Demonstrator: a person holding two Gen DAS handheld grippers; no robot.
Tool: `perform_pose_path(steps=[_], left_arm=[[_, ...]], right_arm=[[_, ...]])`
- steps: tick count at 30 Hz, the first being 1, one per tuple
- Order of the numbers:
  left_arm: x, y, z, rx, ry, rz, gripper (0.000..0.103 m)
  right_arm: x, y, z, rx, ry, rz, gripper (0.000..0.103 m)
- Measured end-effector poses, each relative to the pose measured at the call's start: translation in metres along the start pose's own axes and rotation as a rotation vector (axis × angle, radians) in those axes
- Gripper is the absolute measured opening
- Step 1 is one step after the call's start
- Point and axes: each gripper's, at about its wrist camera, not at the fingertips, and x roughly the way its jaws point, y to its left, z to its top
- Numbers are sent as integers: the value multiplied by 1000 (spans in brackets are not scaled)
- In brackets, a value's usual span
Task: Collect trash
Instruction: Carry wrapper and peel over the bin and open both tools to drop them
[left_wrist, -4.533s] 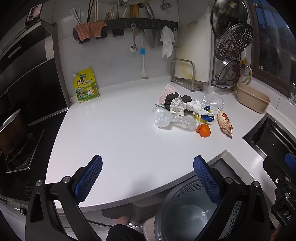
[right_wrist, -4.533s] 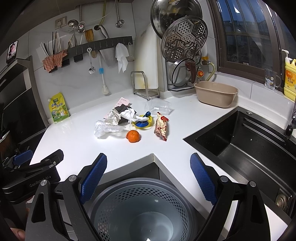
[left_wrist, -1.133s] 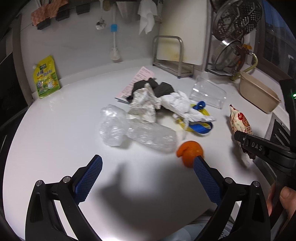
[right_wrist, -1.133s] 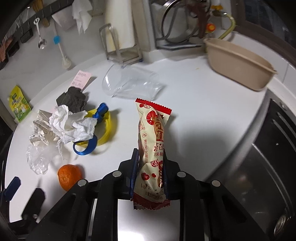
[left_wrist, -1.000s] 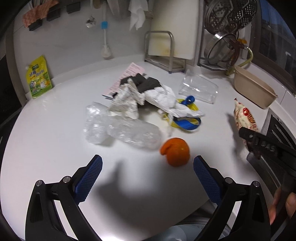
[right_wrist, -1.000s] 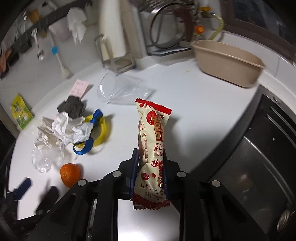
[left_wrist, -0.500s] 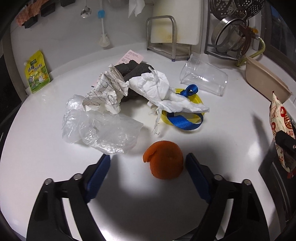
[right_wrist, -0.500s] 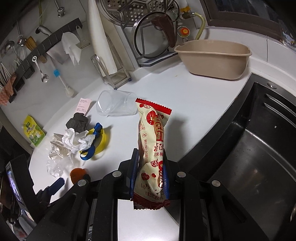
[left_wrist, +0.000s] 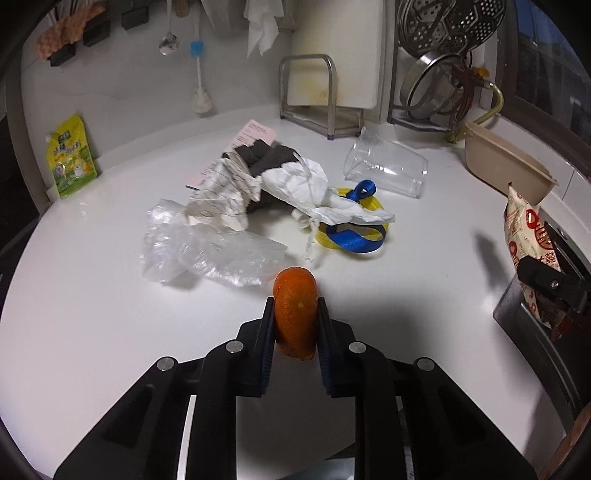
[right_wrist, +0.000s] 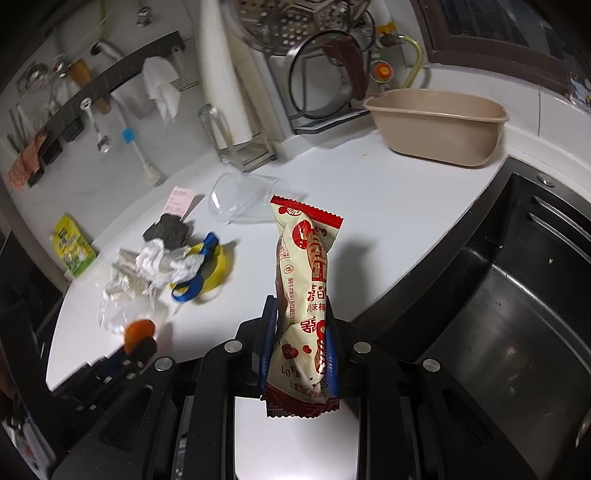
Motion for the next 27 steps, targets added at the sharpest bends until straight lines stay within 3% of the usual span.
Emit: perform_pose_path(steps=[6, 12, 21, 27], left_arm=[[-40, 16, -22, 8, -35, -20, 21], [-77, 27, -51, 80, -58, 4, 21], [-105, 46, -93, 72, -23, -4, 21], [-109, 51, -116, 78, 16, -58, 21]], right_arm=[[-26, 10, -26, -33, 1, 25, 22], [-66, 28, -70, -42, -11, 64, 22], [-108, 49, -130, -78, 16, 76, 23], [-108, 56, -168, -131, 101, 55, 23]])
